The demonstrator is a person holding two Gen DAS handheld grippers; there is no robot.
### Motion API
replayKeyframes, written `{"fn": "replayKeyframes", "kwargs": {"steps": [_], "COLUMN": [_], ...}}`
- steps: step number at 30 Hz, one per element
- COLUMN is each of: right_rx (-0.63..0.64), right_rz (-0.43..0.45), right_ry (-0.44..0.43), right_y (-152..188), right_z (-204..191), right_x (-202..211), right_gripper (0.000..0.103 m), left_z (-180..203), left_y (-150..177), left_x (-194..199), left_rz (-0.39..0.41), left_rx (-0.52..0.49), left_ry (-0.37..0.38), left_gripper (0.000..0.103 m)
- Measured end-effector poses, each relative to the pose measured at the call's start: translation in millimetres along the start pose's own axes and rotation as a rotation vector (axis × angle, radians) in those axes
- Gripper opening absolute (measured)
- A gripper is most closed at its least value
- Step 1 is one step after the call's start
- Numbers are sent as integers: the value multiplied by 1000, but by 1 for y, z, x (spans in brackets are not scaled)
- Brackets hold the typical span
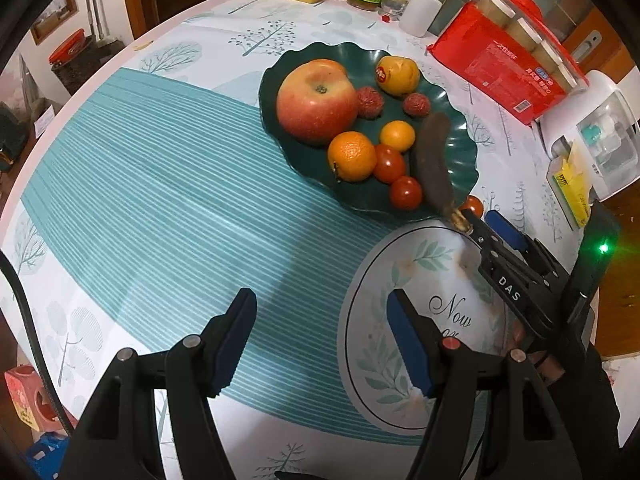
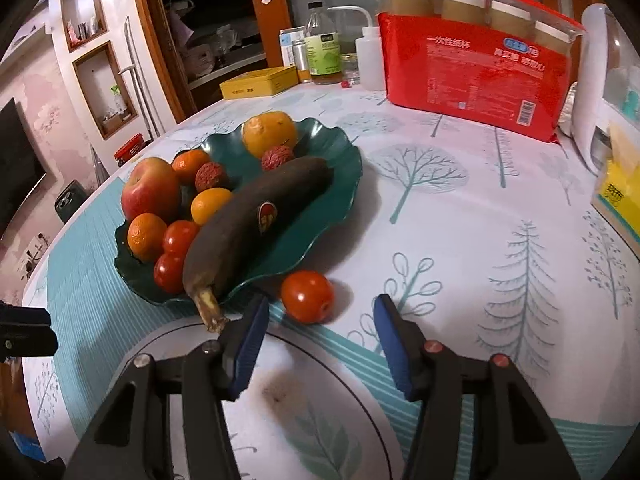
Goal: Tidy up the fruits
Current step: 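Close right gripper on the cherry tomato beside the banana, then carry the tomato onto the plate and open right gripper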
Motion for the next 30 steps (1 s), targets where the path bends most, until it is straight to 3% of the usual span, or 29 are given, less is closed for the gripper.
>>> {"fn": "replayKeyframes", "kwargs": {"steps": [9, 24, 30], "right_rx": [11, 7, 10], "right_rz": [-6, 26, 64], "right_ry": [-27, 29, 0], "right_y": [-2, -13, -27], "right_z": [-5, 3, -8], "right_x": [-6, 10, 11], "right_gripper": [29, 28, 28], "left_z": [-1, 8, 7], "left_y": [0, -1, 1], "left_x": [0, -3, -1], "left_rz": [-1, -6, -9], "left_rx": [6, -18, -27], "left_ry": [-8, 11, 20], "left_gripper": [66, 66, 66]}}
Point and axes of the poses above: each gripper's, at about its wrist camera, not at the fingertips, and x roughly against the way its jaws point, z to its right, y to its underside, the point moved 6 cm from there along -x, roughly the way its jaws point, and after that the axes turned 11 degrees about z, right-handed, at the moved point
